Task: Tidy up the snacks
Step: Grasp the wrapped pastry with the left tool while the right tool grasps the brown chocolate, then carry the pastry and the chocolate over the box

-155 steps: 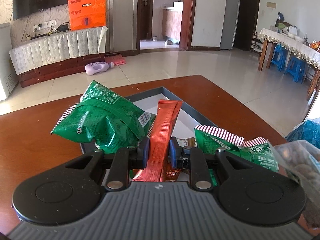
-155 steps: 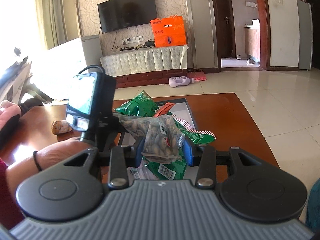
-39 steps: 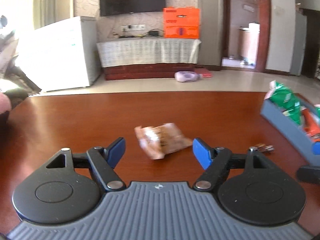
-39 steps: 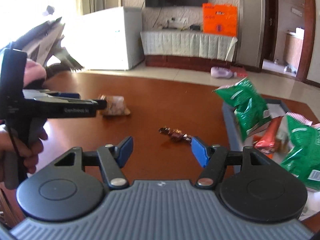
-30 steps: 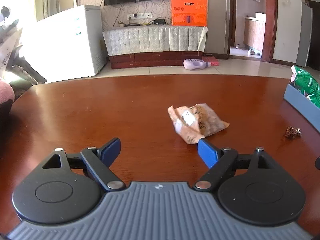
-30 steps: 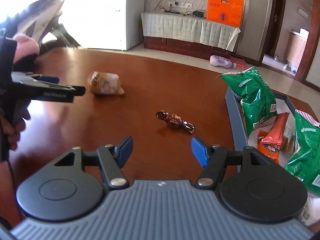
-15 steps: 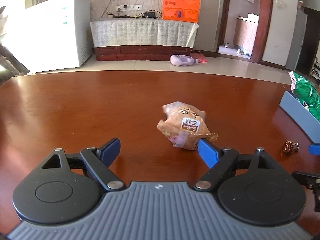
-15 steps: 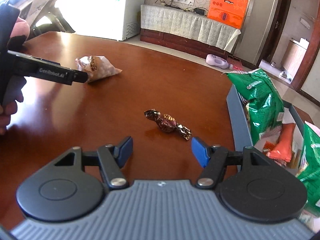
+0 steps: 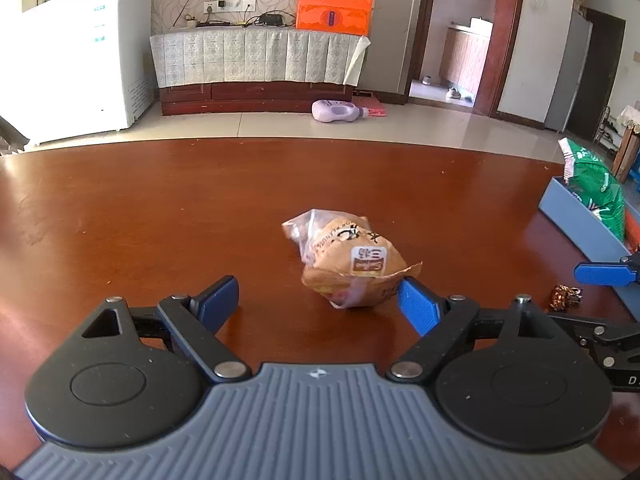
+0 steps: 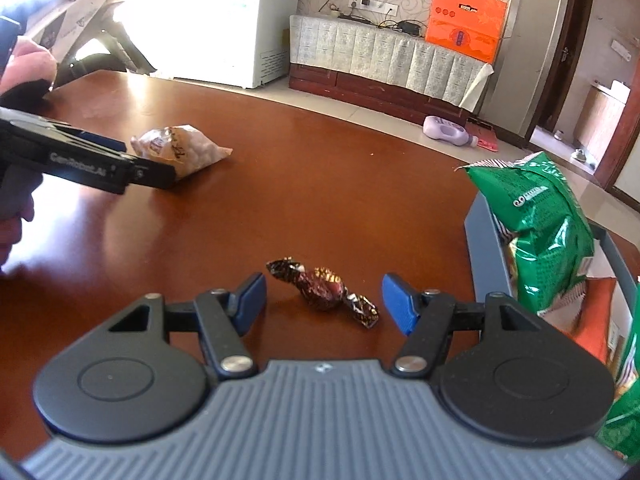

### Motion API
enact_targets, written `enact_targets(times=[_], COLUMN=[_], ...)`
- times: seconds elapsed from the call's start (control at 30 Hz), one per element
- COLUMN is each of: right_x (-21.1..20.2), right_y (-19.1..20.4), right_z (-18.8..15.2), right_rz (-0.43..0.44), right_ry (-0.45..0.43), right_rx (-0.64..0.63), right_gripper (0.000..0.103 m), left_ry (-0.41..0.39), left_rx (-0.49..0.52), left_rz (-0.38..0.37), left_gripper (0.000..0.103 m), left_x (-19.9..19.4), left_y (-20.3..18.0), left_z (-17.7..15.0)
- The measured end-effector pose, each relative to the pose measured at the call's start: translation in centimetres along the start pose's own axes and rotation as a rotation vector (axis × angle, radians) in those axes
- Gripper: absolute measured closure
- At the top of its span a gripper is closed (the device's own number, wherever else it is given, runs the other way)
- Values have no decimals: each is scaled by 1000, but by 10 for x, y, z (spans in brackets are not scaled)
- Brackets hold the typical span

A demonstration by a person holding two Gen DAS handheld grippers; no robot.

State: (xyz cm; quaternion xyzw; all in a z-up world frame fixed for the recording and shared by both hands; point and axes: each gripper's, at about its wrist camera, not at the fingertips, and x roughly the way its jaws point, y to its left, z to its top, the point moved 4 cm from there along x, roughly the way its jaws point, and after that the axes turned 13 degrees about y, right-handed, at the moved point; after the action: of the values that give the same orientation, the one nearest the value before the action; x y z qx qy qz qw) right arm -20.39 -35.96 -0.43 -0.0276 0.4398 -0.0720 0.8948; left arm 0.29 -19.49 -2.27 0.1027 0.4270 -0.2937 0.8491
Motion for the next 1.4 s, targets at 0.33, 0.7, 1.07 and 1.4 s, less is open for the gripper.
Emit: enact_targets(times=[0.33,0.7,1.07,1.4], right_x=[2,-9,-33,-57], right_y=[3,11,6,4], right_z=[7,3,-1,-12], right_rz=[64,70,100,119], right_ry=[9,27,-5,-35], right_rx=[-2,-21,-6,-11], right_gripper=[65,72,72,72], left_ry=[-17,-55,-73,-92], left_rx=[2,6,12,0], left_rz=[-43,-23,-5,-22], left_gripper=[39,64,65,65], left_x=[10,1,-18,-43], left_y=[-13,-10,-28,-55], left_z=[7,-4,-15,-18])
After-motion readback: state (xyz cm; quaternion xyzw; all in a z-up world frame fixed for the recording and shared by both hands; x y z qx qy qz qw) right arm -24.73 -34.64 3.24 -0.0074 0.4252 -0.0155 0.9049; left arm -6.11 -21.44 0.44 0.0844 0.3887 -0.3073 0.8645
